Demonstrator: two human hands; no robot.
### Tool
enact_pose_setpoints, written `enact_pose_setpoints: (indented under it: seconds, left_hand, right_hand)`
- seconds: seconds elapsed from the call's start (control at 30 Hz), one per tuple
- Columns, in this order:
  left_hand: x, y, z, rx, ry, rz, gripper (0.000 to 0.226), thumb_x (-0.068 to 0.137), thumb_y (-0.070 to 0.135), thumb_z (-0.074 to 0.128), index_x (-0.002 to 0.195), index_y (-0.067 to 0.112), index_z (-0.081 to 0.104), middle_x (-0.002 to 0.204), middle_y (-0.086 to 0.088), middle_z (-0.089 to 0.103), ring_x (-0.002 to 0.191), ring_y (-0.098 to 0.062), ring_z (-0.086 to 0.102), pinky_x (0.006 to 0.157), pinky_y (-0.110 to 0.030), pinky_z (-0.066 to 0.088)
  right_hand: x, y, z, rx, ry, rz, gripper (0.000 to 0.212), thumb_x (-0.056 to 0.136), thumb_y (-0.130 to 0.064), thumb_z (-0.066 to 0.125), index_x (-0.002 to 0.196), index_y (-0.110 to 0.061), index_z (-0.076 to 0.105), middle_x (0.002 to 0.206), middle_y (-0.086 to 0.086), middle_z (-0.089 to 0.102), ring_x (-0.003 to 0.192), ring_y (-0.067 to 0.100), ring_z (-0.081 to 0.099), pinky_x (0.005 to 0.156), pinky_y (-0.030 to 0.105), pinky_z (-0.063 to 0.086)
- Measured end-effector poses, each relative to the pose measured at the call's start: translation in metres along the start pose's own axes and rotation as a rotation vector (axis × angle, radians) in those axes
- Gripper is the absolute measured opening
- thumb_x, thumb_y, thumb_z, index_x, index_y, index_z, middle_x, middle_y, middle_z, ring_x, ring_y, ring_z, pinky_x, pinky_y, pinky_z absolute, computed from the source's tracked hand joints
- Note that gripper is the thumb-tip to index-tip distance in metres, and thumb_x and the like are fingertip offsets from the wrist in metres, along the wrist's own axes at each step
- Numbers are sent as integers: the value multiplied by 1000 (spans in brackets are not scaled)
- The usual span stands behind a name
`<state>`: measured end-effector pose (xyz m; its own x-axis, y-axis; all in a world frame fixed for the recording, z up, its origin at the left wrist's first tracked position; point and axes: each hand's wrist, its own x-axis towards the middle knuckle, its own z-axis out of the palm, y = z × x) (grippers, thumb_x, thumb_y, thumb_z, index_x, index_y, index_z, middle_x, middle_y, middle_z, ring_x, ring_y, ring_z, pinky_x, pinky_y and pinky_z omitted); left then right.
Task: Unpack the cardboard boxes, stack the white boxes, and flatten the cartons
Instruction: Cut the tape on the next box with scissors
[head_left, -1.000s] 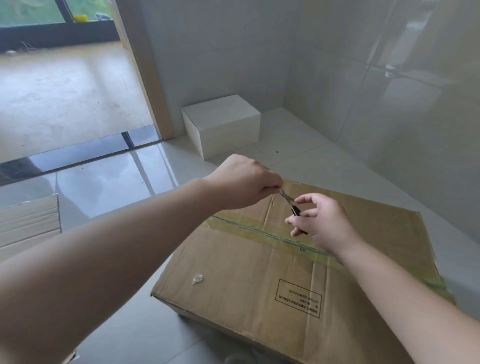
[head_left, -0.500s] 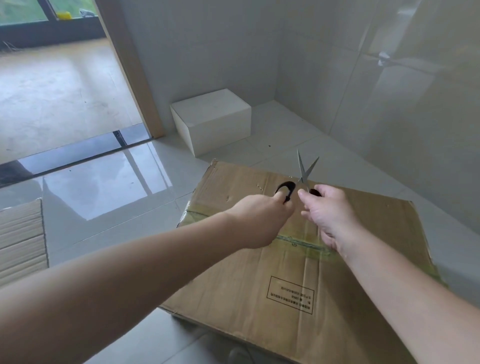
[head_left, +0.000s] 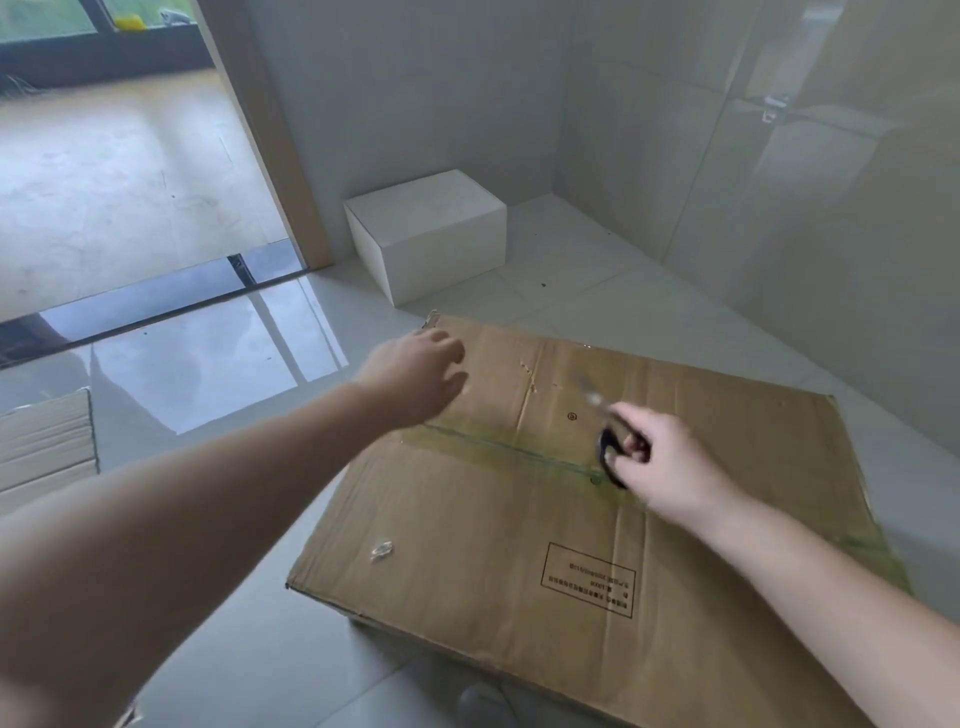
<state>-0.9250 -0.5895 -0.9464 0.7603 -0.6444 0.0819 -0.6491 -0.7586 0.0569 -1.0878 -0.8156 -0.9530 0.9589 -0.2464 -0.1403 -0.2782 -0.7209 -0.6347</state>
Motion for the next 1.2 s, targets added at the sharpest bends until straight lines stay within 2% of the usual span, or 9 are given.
enact_pose_setpoints:
  seconds: [0.07,0.13,0.23,0.37,0.43,0.6,0.77,0.97,1.2]
  left_hand:
    - [5,-25,17,8,-61,-59,43,95,44,45,131,19,49,133,-2,52,119,-23,49,96,-38,45]
    - [15,-36,30,-11,-64,-76,53,94,48,45,138,19,42,144,-4,43,130,-25,41,106,-41,37]
    - [36,-38,43,-55,-69,-54,58,93,51,44,140,17,40,148,-3,38,135,-24,35,110,-40,29]
    - [63,-34,57,-11,-109,-12,65,92,57,38,140,14,37,149,-6,36,138,-25,30,113,-39,22]
    - [76,-31,63,8,-136,2,70,92,61,34,142,13,33,151,-8,33,139,-25,27,115,-40,19]
    - [99,-26,71,-10,-143,22,76,90,67,31,142,12,34,149,-7,35,138,-24,28,113,-40,18]
    - [108,-22,75,-18,-142,-7,73,87,71,31,130,15,46,136,-9,48,129,-30,38,107,-41,25]
    - [107,-26,67,31,-153,-37,68,88,69,31,119,13,51,125,-10,54,121,-32,46,100,-41,32]
    - [77,-70,59,97,-223,-301,82,84,75,27,132,10,42,134,-13,49,124,-33,43,98,-45,40]
  right_hand:
    - [-14,-2,20,-176,-111,-117,46,87,-28,59,132,-32,49,101,1,50,88,22,55,73,27,41]
    - [-25,-8,36,-286,-203,-229,53,86,-35,59,136,-30,41,108,-1,41,103,23,50,84,26,38]
    - [-41,-14,47,-369,-327,-310,61,77,-47,64,129,-32,37,104,-6,27,108,20,41,90,31,39]
    - [-54,-22,54,-432,-419,-372,66,68,-53,69,119,-31,34,101,-6,25,104,17,37,85,25,35]
    - [-57,-27,55,-469,-433,-403,69,66,-55,70,119,-29,35,104,-4,28,103,18,35,88,28,36]
    - [-66,-35,58,-618,-477,-466,77,60,-60,74,115,-24,36,106,1,31,99,20,31,87,36,36]
    - [-67,-36,59,-651,-456,-497,66,67,-48,73,114,-21,36,107,3,32,97,21,31,82,37,36]
    - [-57,-29,55,-678,-462,-541,62,66,-46,71,113,-23,37,106,1,32,99,21,31,81,36,35]
    - [-18,1,15,-843,-374,-485,67,60,-53,71,112,-28,38,109,0,34,105,21,38,81,37,38]
